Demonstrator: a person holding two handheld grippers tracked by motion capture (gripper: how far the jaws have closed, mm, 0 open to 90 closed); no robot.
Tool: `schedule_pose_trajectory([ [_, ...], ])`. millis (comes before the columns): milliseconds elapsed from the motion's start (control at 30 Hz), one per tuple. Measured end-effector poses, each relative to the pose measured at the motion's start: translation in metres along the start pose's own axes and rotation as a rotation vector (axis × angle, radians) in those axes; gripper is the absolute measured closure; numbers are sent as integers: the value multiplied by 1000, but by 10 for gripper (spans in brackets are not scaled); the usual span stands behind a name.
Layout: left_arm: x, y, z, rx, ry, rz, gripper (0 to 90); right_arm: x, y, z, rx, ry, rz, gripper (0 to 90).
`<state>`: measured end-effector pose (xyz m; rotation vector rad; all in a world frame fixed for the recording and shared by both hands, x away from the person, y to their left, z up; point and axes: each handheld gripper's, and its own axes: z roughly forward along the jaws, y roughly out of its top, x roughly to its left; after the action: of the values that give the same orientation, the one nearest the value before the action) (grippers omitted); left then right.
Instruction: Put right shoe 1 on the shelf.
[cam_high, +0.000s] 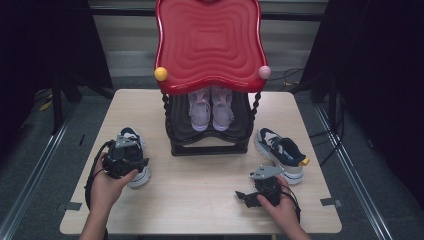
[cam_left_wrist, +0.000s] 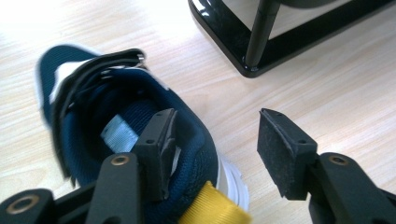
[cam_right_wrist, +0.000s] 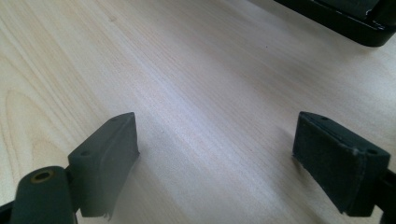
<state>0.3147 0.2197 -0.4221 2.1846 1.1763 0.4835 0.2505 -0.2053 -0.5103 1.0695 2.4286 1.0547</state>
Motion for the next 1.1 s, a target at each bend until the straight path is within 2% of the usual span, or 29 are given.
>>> schedule_pose_trajectory([
  [67, 0, 0, 3, 11, 3, 14, 524, 0, 0, 0, -1, 0, -2, 135],
  [133, 0, 1, 4, 14, 24, 23, 623, 0, 0, 0, -1, 0, -2, 135],
  [200, 2, 2, 4, 5, 8, 14, 710, 0, 0, 0, -1, 0, -2, 135],
  [367, -2, 2, 2, 9, -57, 13, 759, 0, 0, 0, -2, 1, 0, 135],
  [433, -9, 2, 0, 14, -92, 15, 766, 0, 0, 0, 0, 1, 0, 135],
  [500, -15, 1, 0, 7, -107, 14, 769, 0, 0, 0, 0, 0, 0, 135],
  [533, -19, 0, -1, 4, -118, 23, 769, 0, 0, 0, 0, 0, -1, 135],
  [633, -31, -3, -1, -26, -137, 11, 769, 0, 0, 0, 0, 0, 0, 135],
  [667, -33, -3, -2, -19, -148, 22, 769, 0, 0, 0, 0, 0, 0, 135],
  [800, -35, 1, -1, -3, -181, 53, 756, 0, 0, 0, 0, 0, -1, 135],
  [867, -33, 3, -3, -9, -197, 48, 703, 0, 0, 0, 0, 0, 0, 135],
  [900, -32, 5, -5, -2, -198, 44, 656, 0, 0, 0, 0, 1, -1, 135],
  [1000, -30, 9, -7, 43, -178, 87, 536, 0, 0, 0, 0, 0, 0, 135],
  [1100, -27, 11, -5, 96, -208, 105, 490, 0, 0, 0, 0, 0, 0, 135],
])
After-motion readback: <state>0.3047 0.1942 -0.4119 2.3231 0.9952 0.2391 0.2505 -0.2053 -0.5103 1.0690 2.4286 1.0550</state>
